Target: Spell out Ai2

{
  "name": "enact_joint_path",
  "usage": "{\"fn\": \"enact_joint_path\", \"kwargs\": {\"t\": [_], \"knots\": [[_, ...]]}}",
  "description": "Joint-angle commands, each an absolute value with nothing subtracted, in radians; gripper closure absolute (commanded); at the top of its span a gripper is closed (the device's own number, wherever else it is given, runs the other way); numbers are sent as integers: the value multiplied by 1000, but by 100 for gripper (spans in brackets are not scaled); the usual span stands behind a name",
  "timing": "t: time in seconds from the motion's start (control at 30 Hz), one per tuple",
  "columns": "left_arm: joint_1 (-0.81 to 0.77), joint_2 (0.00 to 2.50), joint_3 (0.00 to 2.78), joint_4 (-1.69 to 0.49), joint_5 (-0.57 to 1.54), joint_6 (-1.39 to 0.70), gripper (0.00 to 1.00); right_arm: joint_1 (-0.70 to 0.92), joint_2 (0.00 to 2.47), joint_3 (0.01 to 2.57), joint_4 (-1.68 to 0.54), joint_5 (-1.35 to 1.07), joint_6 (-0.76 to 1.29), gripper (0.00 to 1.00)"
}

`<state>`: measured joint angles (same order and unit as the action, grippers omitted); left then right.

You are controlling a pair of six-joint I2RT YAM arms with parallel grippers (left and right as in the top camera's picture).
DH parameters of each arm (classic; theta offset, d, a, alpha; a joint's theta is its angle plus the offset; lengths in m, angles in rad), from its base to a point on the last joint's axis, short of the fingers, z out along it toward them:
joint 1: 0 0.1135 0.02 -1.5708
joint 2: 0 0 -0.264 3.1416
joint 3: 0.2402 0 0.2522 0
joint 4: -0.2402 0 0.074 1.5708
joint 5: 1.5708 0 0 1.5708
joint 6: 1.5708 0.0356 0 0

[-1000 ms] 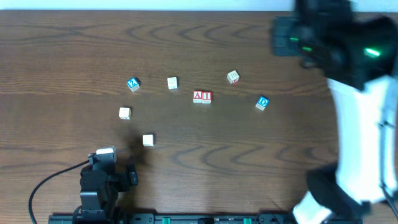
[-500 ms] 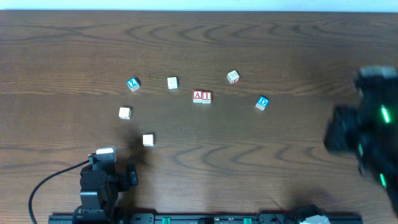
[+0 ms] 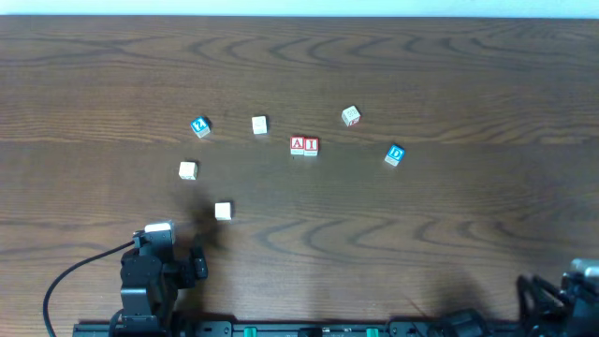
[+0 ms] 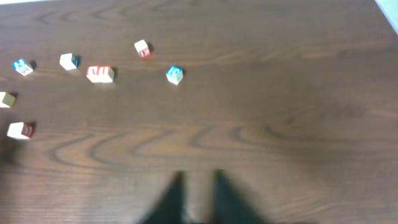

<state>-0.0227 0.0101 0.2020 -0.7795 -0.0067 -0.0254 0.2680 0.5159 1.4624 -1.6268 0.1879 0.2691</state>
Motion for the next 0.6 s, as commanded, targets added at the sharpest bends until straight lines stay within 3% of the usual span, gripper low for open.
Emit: {"fn": "enact_joint_path", "kwargs": {"t": [0.0, 0.07, 0.1, 0.57], "knots": [[-26, 4, 179, -813, -14, -22, 5, 271, 503, 1444, -1618, 175, 258, 49], [-26, 4, 179, -813, -14, -22, 5, 271, 503, 1444, -1604, 175, 258, 13], [-26, 4, 179, -813, -14, -22, 5, 271, 503, 1444, -1601, 175, 257, 1], [-26, 4, 179, -813, -14, -22, 5, 271, 503, 1444, -1613, 175, 257, 1]]}}
